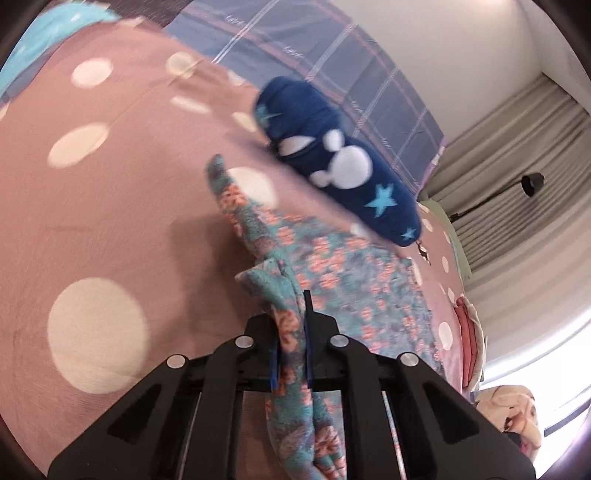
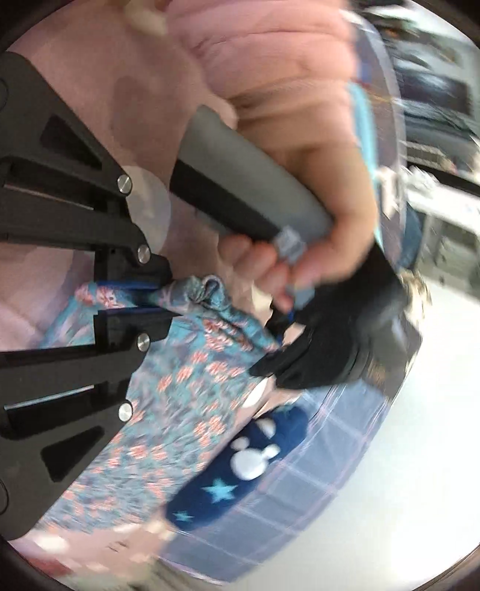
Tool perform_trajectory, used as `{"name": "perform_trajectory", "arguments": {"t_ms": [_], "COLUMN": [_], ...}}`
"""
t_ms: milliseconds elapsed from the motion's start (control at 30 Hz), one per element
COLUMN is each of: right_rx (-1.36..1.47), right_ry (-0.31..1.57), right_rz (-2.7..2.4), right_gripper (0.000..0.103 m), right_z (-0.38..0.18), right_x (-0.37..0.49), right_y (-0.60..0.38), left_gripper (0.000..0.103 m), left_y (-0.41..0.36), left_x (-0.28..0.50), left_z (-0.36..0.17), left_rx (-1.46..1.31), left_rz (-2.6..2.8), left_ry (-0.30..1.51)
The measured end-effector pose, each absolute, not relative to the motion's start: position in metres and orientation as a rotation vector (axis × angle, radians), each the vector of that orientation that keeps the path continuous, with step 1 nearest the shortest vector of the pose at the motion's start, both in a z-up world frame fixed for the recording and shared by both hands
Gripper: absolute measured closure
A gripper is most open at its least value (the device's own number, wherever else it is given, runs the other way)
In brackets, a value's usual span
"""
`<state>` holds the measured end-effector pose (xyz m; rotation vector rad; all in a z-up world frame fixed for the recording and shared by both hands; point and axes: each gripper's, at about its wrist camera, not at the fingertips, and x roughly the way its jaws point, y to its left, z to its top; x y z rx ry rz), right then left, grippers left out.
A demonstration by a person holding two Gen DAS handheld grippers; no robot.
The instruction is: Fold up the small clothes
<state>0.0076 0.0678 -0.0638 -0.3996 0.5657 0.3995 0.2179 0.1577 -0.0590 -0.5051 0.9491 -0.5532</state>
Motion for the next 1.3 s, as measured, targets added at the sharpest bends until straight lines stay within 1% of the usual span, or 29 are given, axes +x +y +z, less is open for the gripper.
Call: {"name": "perform_trajectory", "arguments": {"t_ms": [133,300,467,600,867,1067,1100,1167,1200,1300], "right_rx": [-0.231,-0.063,0.181,0.295,0.453,0.572,0.581,0.593,0.598,0.62], "right_ry": [0.584,0.611,0.662,0.679,0.692,0.736,0.746,0.759,0.767,0.792], "right_rz": [0.365,0.307,0.278,0.242,0.165,0.131,0.134,0.142,0.143,0.151], "right_gripper": [0.097,0.097,0.098,0.098,0.098,0.098,0.098,0.098,0.098,0.097], "right_z": [-0.043,-0.029,-0.031,-0.039,-0.06,-0.089,-0.094,-0.101,-0.104,-0.112], "right_x": [0.008,0.01,0.014,0.013,-0.007,-0.013,-0.014,-0.015,-0.014,-0.012], "right_y": [0.022,-0.046,-0.13,-0.187,-0.283,-0.328,-0.33,-0.33,-0.33,-0.33], "left_gripper": [0.094,0.094,0.094,0.094,0.094,0.093,0.09,0.077,0.068,0.06], "left_y": [0.12,0.065,-0.004,-0.065,-0.182,-0.24,-0.244,-0.249,-0.249,-0.238], "left_x": [0.215,0.212,0.209,0.2,0.183,0.17,0.17,0.17,0.17,0.165], "left_z": [-0.033,-0.013,-0.003,0.003,-0.017,-0.042,-0.044,-0.046,-0.043,-0.02], "left_rx": [-0.47,-0.384,-0.292,-0.2,0.022,0.249,0.271,0.301,0.306,0.297], "left_rz": [-0.581,-0.597,-0.593,-0.612,-0.657,-0.613,-0.604,-0.587,-0.579,-0.565], "left_ry": [0.923,0.917,0.935,0.934,0.978,0.966,0.963,0.948,0.93,0.845]}}
